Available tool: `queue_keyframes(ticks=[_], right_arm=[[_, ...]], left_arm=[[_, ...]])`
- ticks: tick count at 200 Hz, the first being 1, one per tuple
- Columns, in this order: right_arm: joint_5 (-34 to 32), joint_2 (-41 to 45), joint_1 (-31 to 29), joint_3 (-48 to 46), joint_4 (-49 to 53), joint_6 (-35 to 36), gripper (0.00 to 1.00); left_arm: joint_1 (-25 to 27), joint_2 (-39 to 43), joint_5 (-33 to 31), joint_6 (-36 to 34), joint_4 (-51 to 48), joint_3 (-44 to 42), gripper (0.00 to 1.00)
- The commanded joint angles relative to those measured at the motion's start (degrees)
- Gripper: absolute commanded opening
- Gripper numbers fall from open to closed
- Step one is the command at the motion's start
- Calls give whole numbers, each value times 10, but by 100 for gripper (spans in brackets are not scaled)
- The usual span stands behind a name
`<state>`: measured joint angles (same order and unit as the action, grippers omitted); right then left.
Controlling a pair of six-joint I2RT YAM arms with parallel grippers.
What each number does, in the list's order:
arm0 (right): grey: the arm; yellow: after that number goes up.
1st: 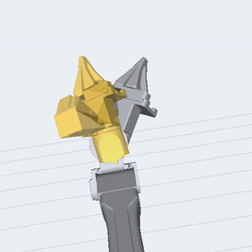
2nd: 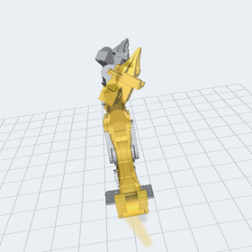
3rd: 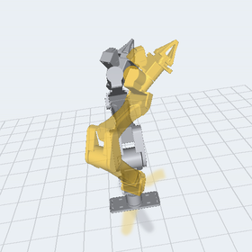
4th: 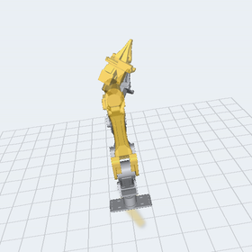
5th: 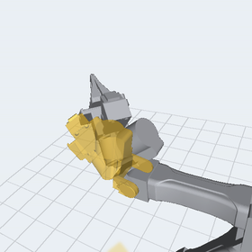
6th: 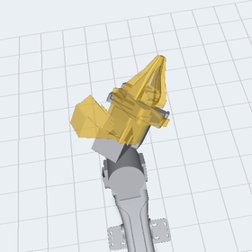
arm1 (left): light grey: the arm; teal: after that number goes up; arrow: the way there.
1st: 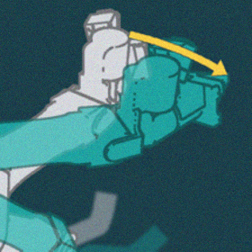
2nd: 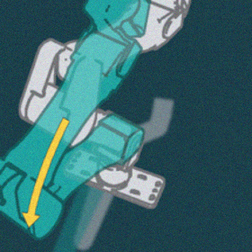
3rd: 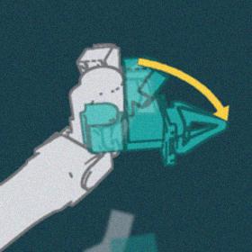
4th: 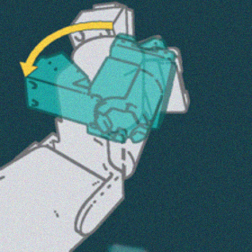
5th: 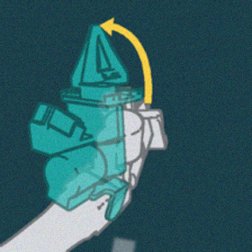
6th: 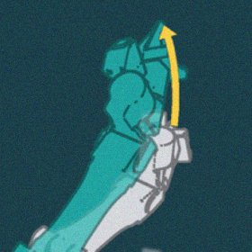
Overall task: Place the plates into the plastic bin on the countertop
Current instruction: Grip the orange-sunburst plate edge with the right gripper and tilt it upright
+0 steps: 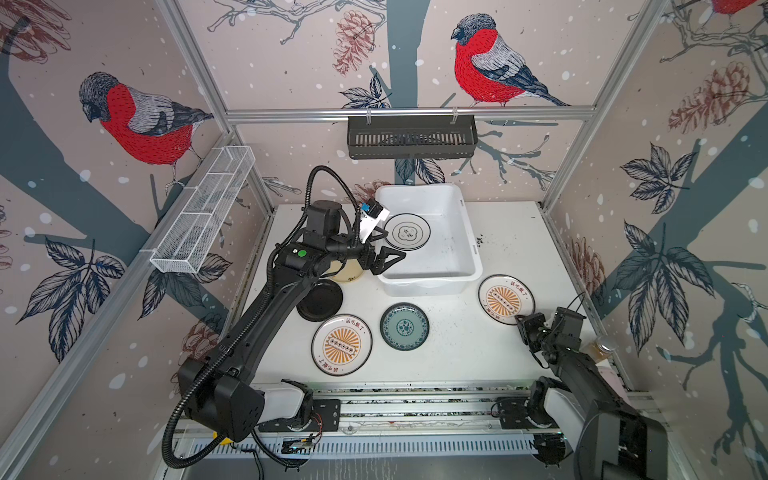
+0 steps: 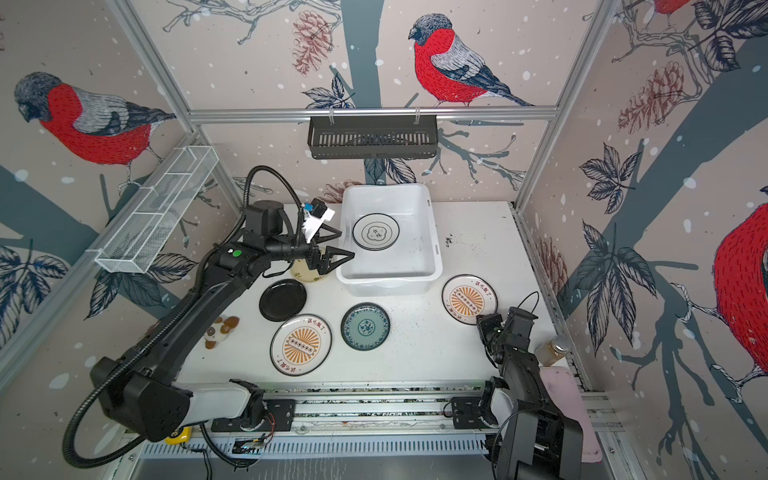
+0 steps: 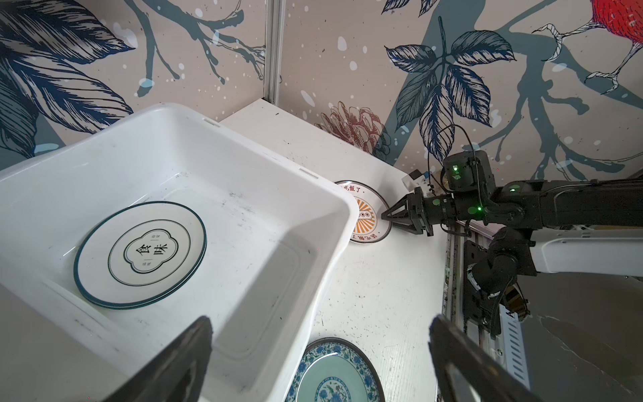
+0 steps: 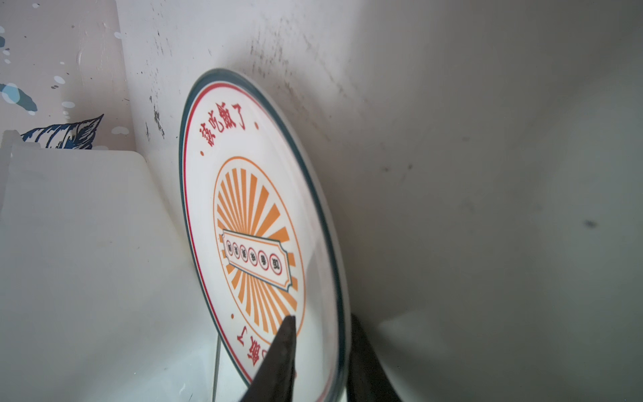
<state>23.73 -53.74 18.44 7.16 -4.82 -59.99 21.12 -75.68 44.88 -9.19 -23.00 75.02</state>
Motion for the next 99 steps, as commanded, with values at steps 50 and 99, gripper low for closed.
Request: queue_keyframes(ticks=[50, 99], right_arm=[[4, -34, 3, -2, -11, -3, 15], [11, -33, 6, -1, -42, -11, 11]], left_arm=[[2, -5, 6, -1, 13, 4, 96], [3, -9, 6, -2, 14, 5, 96]])
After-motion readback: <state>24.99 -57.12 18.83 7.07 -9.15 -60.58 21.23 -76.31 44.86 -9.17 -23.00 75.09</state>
